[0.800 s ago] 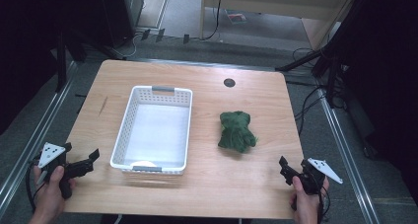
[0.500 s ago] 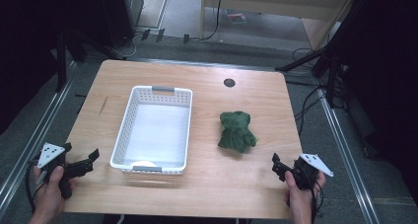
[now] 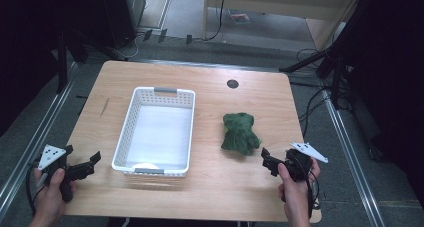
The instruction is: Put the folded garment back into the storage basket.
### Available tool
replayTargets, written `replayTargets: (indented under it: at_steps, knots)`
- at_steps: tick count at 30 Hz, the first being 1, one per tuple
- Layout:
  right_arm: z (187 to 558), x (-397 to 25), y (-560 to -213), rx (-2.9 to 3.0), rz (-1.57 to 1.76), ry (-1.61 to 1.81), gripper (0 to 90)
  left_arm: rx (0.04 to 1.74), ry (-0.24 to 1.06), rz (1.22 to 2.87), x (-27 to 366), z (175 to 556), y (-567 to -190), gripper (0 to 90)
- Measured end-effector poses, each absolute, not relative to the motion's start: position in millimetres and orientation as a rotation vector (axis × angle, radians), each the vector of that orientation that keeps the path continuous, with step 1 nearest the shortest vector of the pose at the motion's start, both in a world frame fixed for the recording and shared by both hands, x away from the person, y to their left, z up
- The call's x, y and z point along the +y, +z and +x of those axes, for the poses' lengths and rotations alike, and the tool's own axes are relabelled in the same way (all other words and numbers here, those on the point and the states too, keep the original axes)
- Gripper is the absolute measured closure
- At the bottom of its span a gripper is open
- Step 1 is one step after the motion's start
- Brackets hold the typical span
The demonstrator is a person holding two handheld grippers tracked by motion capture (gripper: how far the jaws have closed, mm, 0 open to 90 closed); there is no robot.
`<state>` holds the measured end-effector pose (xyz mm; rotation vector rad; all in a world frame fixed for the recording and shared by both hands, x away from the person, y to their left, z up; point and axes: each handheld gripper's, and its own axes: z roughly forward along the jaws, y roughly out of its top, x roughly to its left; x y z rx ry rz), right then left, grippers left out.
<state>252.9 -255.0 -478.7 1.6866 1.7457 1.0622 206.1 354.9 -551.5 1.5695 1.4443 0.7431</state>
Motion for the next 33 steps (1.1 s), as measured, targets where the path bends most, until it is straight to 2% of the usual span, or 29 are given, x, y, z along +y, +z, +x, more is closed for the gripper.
replayTargets:
  at_steps: [13,33]
  knots:
    - [267.8,-233.5,-460.5,1.794,1.706,1.087,0.7,1.446,0.732,1.561,355.6,205.6,-551.6,0.3]
    - [307.6,-191.7,-453.8,1.888,1.716,1.053,0.0,1.447,0.734,1.559,355.3,205.0,-551.6,0.3]
